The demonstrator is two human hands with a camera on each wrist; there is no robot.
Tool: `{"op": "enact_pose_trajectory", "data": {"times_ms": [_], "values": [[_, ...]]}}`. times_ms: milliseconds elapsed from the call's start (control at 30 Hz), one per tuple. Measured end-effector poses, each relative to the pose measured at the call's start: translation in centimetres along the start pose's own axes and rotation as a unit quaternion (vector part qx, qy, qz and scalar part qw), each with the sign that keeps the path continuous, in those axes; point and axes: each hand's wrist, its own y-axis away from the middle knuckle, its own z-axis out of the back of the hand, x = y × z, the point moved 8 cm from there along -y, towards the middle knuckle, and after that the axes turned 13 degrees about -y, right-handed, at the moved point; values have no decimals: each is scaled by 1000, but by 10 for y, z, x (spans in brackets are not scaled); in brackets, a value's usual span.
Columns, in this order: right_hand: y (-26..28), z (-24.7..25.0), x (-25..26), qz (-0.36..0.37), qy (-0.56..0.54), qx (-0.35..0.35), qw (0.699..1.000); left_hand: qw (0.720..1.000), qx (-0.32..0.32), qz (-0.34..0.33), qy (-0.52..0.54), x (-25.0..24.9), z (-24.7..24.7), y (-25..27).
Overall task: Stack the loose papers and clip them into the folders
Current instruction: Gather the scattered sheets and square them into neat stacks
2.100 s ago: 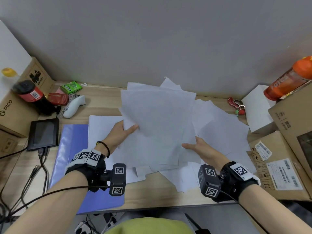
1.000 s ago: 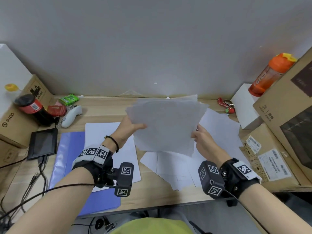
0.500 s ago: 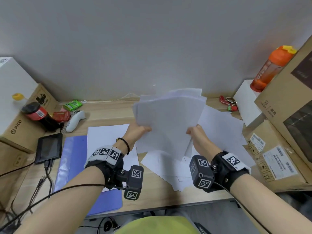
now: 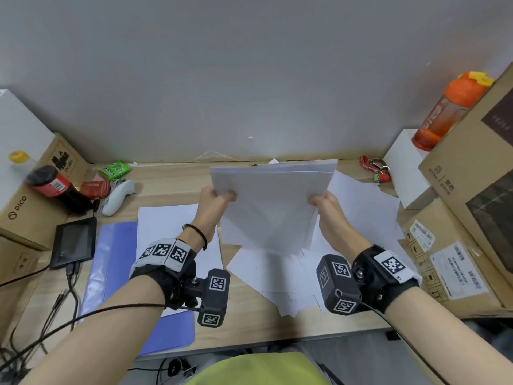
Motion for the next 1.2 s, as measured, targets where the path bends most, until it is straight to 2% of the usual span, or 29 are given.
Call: {"op": "enact_pose_trajectory", "data": {"times_ms": [67,133,300,367,467,533,600,733,833,900,1133,1200], "values": [[-4,1,15,32,-29,-8,999,999,-23,-22,35,-10,7,-5],[-7,3,9,26,-42,0,999,998,-25,-25,58,-8,9,-5],[-5,14,-67,-112,49,38,992,994,93,48,-16,52,-16,3],[-5,16,-70,-102,54,42,992,994,87,61,-41,65,-11,3],[-9,11,-47,-55,57,46,996,996,59,55,-29,61,8,2],[-14,4,-41,-55,74,40,995,996,57,61,-24,61,18,2],[-18,-7,-54,-90,104,39,990,994,61,83,-34,71,26,6],[-5,-21,-127,-239,147,71,957,980,81,174,-44,124,45,32],[20,-31,-171,-321,103,97,936,968,54,242,-31,157,67,54],[28,-42,-188,-346,82,107,929,963,17,267,-29,168,87,61],[23,-126,-182,-311,67,200,927,963,-64,240,-109,164,163,44],[23,-137,-189,-322,80,208,920,961,-65,240,-121,171,175,40]]}}
